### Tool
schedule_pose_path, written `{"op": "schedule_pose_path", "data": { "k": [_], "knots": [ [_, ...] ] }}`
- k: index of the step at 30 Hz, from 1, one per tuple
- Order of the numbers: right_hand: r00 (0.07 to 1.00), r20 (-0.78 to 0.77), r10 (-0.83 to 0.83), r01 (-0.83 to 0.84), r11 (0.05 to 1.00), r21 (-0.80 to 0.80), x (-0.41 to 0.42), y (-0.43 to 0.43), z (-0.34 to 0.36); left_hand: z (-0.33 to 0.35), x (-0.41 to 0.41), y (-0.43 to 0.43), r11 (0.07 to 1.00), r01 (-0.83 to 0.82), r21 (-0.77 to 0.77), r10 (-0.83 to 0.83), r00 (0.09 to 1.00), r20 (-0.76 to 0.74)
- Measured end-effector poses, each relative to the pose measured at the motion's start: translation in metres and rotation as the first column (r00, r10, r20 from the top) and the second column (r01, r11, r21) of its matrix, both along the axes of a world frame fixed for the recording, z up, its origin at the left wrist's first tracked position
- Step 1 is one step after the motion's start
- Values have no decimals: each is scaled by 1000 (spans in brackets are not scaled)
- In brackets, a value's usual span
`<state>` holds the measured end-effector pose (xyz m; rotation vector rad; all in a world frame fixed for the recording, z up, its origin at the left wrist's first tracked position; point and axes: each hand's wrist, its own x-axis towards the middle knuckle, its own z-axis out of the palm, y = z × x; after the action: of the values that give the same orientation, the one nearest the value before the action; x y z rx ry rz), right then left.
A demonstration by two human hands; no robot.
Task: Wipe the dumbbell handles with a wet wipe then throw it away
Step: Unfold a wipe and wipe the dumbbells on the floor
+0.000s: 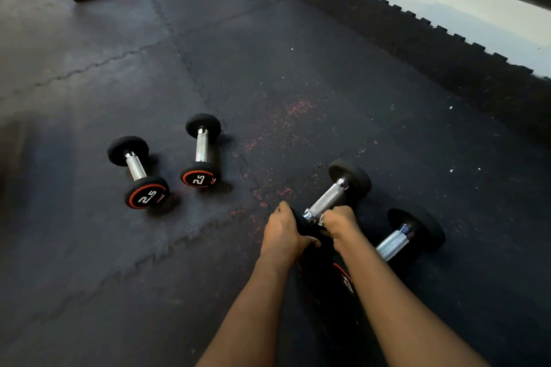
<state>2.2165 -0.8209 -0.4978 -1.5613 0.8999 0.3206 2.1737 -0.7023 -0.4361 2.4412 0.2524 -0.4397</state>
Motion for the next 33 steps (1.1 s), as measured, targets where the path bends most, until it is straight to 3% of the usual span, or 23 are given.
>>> {"op": "schedule_pose_path", "data": {
  "k": [4, 8, 11, 16, 20, 23, 28, 31, 33],
  "knots": [
    [993, 44, -108, 104, 991, 88, 10, 4, 3, 0, 0, 4, 1000, -9, -15, 9, 1000, 2],
    [995, -3, 102, -102, 995, 12, -2, 9, 0, -2, 1, 6, 1000, -12, -20, 12, 1000, 2],
    [990, -37, 133, -134, 990, -31, 2, 3, -5, -1, 1, 5, 999, -22, -43, 22, 1000, 13],
    [997, -72, -30, 22, 995, -100, 10, 5, -14, -3, 0, 4, 998, -30, -49, 31, 999, 17],
    [984, 19, -178, 173, 914, -366, 20, 2, 13, -2, -1, 4, 998, -35, -45, 35, 999, -4],
    [989, 138, -51, 118, 832, -543, 12, 4, 33, 0, -2, 4, 999, -32, -42, 31, 999, -12],
    [923, 202, 328, -95, 702, -706, -26, 6, 31, 1, -1, 5, 999, -21, -41, 21, 1000, 4],
    [808, 197, 555, -180, 551, -815, -13, -8, 26, 0, -3, 3, 998, -29, -49, 29, 1000, 5],
    [711, 45, 702, -287, 348, -892, 9, -19, 26, 1, -4, 3, 998, -38, -51, 38, 999, -5]
  ]
}}
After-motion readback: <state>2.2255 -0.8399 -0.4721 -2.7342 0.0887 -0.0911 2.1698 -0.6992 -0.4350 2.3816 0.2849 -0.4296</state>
